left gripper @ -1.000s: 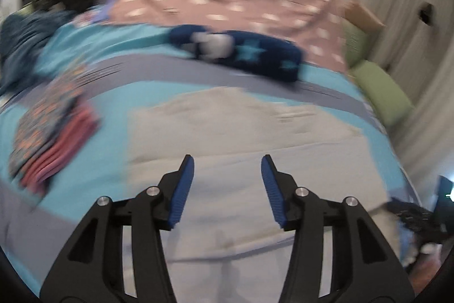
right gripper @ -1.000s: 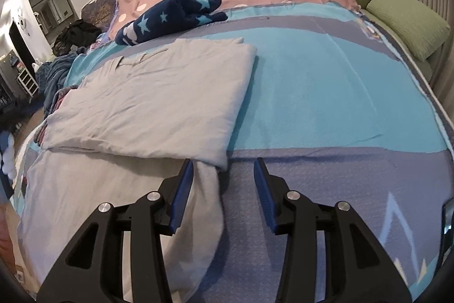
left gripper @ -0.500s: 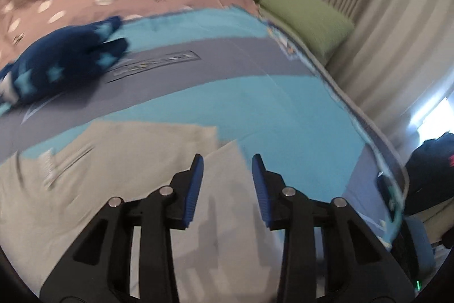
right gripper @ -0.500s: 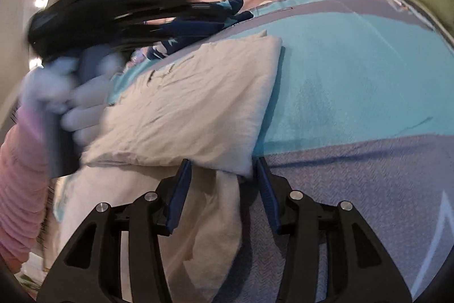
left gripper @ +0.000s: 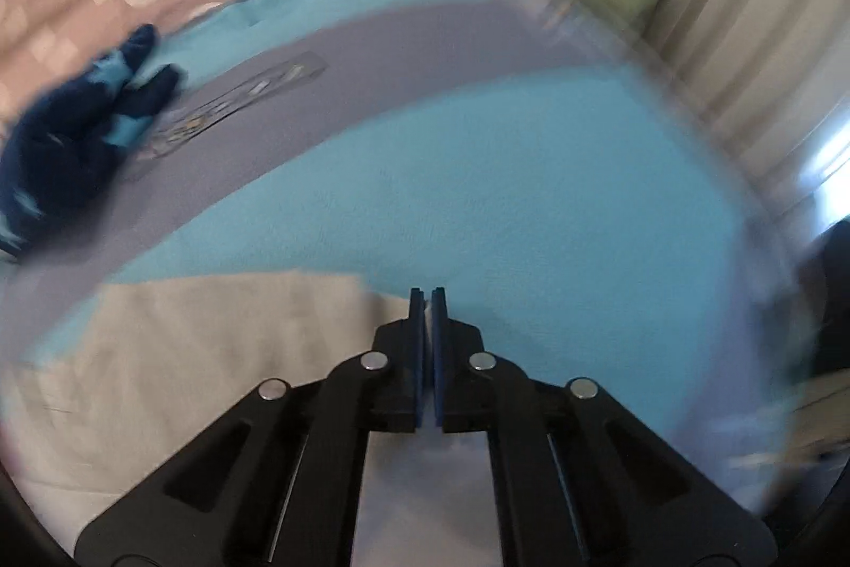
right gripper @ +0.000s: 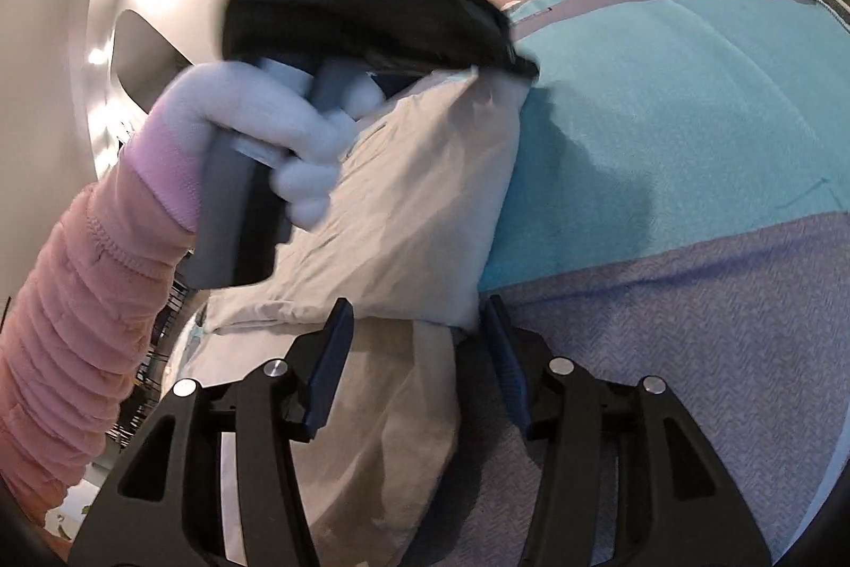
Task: Fold small clothes
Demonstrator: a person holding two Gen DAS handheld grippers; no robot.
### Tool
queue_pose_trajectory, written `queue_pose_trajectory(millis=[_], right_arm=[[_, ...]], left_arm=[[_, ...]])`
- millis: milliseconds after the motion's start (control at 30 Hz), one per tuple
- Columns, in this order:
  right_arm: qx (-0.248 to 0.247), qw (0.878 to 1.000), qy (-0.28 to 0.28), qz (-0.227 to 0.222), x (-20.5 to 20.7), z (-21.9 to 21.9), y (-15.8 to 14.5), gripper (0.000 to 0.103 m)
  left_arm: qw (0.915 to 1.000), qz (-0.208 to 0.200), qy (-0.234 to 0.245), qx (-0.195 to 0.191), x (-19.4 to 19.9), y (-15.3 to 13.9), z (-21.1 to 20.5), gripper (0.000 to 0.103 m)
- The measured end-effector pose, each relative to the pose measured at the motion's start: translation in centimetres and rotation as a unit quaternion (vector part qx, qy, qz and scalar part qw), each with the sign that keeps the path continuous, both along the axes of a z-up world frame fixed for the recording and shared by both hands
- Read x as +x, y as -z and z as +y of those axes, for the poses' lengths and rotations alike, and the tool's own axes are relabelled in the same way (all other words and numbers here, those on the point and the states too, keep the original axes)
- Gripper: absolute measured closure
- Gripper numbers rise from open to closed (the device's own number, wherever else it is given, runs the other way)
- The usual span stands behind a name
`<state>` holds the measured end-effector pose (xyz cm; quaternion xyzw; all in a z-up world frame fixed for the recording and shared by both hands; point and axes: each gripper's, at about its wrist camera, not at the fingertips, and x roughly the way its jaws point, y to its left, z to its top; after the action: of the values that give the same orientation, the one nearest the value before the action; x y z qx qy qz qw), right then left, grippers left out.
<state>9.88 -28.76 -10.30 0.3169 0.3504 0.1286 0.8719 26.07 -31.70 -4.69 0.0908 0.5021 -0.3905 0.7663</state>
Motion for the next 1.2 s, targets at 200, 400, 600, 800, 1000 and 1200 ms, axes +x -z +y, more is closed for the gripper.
queue_pose_trajectory(millis=[200,400,600,800,1000,1200], right_arm=[[0.002,1.000,0.001,-0.001,0.3,0.0,0.0,0.051],[0.007,1.000,0.003,-0.001,0.3,-0.4,-0.1,0.051],[0.007,1.000,0.003,-0.001,0.4,-0.6,0.1,0.051],[0.005,1.000,0.001,0.001,0.3,-0.8,0.2,0.049],[-0.007,1.000,0.003,0.004,0.4,-0.4,0.2,0.049],[-0.014,1.000,0.008,0.005,0.2,-0.2,0.2,0.049]], left_arm=[[0.9976,-0.012,-0.024,-0.064,1.0,-1.3,3.0,0.100],[0.9959,-0.057,-0.049,-0.050,0.3,-2.2,5.3,0.057],[0.9834,-0.113,-0.142,-0.014,-0.2,-5.0,16.5,0.057],[0.9496,-0.089,-0.301,0.008,-0.5,-4.1,34.7,0.069],[0.9414,-0.046,-0.334,0.017,-1.3,-0.3,42.4,0.072],[0.9461,-0.043,-0.319,0.038,-1.0,3.0,41.6,0.070]])
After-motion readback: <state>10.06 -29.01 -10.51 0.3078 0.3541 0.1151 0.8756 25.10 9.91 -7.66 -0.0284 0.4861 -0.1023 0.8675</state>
